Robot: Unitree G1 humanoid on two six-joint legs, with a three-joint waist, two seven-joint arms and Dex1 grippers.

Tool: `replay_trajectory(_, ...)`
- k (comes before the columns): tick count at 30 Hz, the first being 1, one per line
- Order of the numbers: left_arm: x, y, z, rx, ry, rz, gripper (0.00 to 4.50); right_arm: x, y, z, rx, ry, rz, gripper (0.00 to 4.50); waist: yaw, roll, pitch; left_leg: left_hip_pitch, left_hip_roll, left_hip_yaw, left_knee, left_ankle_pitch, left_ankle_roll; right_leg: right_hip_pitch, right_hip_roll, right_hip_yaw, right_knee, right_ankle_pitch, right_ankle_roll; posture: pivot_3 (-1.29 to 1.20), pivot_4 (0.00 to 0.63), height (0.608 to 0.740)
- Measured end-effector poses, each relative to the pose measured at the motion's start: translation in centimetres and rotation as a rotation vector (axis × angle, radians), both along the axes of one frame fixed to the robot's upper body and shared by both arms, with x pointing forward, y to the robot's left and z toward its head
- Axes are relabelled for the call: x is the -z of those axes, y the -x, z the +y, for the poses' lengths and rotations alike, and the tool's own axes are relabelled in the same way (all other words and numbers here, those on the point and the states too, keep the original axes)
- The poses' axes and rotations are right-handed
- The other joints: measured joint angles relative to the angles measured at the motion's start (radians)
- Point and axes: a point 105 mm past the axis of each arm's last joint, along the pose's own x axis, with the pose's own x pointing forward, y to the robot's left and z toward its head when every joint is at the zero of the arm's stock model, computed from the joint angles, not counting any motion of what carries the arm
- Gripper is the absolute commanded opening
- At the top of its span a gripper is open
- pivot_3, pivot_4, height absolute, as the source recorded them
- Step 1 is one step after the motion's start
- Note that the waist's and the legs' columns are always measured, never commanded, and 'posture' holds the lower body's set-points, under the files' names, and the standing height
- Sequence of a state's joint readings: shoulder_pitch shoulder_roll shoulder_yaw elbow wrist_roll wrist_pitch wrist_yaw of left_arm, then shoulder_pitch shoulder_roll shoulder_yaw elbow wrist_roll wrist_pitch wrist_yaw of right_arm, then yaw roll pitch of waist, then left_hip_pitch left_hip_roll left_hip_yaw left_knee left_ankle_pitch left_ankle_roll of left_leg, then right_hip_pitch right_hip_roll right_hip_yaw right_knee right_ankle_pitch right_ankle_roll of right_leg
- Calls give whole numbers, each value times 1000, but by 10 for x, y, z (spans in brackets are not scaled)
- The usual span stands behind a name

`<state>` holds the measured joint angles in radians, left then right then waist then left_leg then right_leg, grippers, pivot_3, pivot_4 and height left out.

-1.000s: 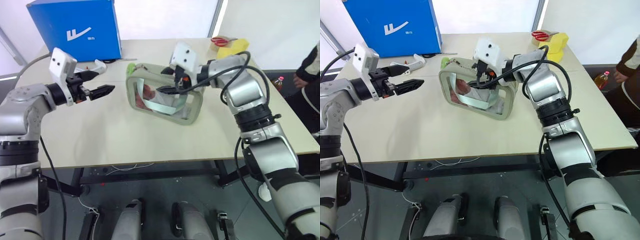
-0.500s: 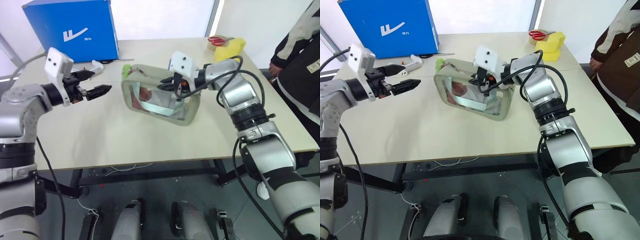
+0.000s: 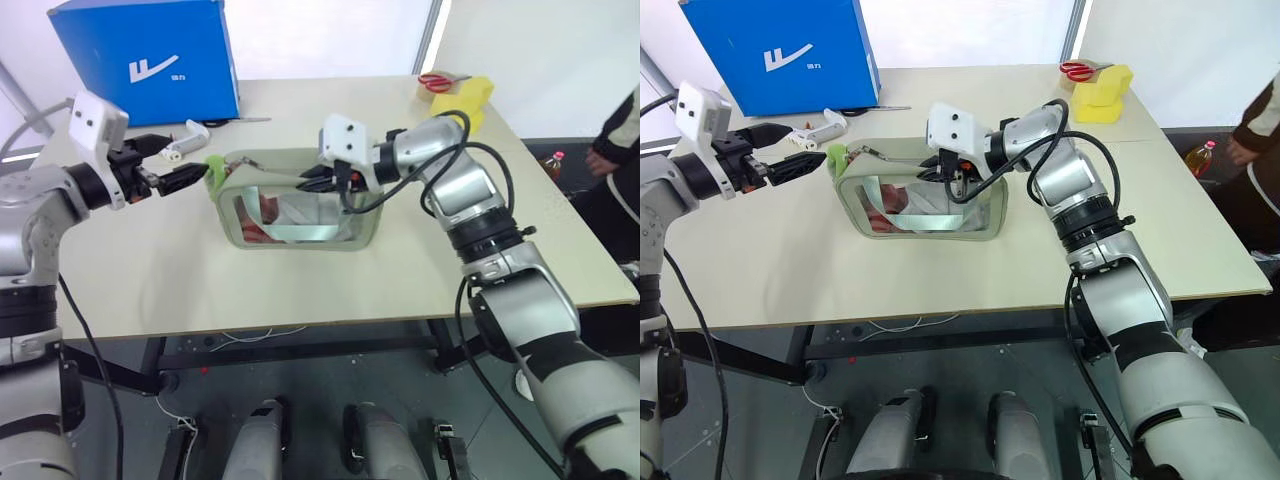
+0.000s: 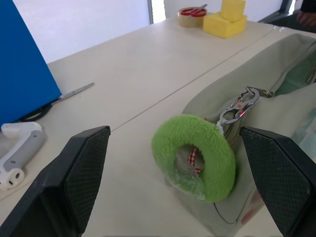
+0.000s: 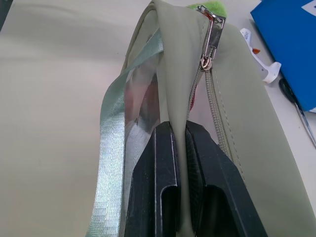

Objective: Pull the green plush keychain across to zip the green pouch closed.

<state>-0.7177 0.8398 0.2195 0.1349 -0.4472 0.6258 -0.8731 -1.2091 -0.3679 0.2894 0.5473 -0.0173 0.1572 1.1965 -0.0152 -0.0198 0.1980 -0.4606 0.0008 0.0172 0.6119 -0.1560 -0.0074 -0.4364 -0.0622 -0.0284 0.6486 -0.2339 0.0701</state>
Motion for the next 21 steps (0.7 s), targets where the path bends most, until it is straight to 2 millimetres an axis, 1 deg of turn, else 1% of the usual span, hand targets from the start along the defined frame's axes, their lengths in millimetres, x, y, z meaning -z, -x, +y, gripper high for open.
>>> replay_trajectory(1, 0, 0, 0, 0, 0, 0, 4500, 0, 0, 0, 6, -2, 9, 760, 0, 0, 0, 0, 0, 0, 0, 0, 0, 0, 0, 0, 0, 0, 0, 0, 150, 740)
replay_trajectory(2, 0, 0, 0, 1, 0, -1, 4500, 0, 0, 1, 13, -5, 22, 1027, 0, 0, 0, 0, 0, 0, 0, 0, 0, 0, 0, 0, 0, 0, 0, 0, 150, 740)
replay_trajectory(5, 0, 0, 0, 4, -1, -2, 4500, -3, 0, 1, 31, -14, 23, 2429, 0, 0, 0, 0, 0, 0, 0, 0, 0, 0, 0, 0, 0, 0, 0, 0, 150, 740)
replay_trajectory(7, 2, -1, 3, -2, 5, 5, 4500, -8, -1, -2, 49, -21, 2, 2429, 2, 0, 0, 0, 0, 0, 0, 0, 0, 0, 0, 0, 0, 0, 0, 0, 150, 740)
replay_trajectory(9, 4, -3, 8, -17, 12, 15, 4500, -22, 2, -12, 68, -32, -37, 2429, 4, 0, 0, 0, 0, 0, 0, 0, 0, 0, 0, 0, 0, 0, 0, 0, 150, 740)
replay_trajectory(11, 7, -4, 16, -40, 15, 29, 4500, -37, 8, -29, 90, -38, -81, 2429, 6, 0, 0, 0, 0, 0, 0, 0, 0, 0, -1, 0, 0, 0, 0, 0, 150, 740)
replay_trajectory(13, 9, -5, 26, -66, 17, 33, 4500, -42, 11, -50, 131, -33, -94, 2429, 5, 0, 0, 0, 0, 0, 1, 0, 0, 1, -1, 0, -1, 0, 0, 0, 150, 740)
replay_trajectory(15, 11, -7, 30, -76, 18, 36, 4500, -35, 10, -66, 176, -19, -74, 2429, 3, 0, 0, 2, 0, 0, 0, 0, 0, 2, -1, 0, -1, 0, 0, 0, 150, 740)
replay_trajectory(18, 15, -10, 32, -72, 25, 45, 4500, -17, 9, -83, 219, 7, -12, 2429, 2, 0, 0, 1, 0, 1, 0, 0, 0, 1, -1, 0, -1, 0, 0, 0, 150, 740)
replay_trajectory(19, 15, -11, 32, -71, 26, 48, 4500, -11, 10, -86, 225, 16, 9, 2429, 2, 0, 0, 1, 0, 1, 0, 0, 0, 1, -1, 0, -1, 0, 0, 0, 150, 740)
replay_trajectory(21, 13, -14, 32, -68, 26, 44, 4500, -6, 11, -85, 223, 17, 29, 2429, -1, 0, 0, 1, 0, 1, 0, 0, 0, 1, 0, 0, -1, 0, 0, 0, 150, 740)
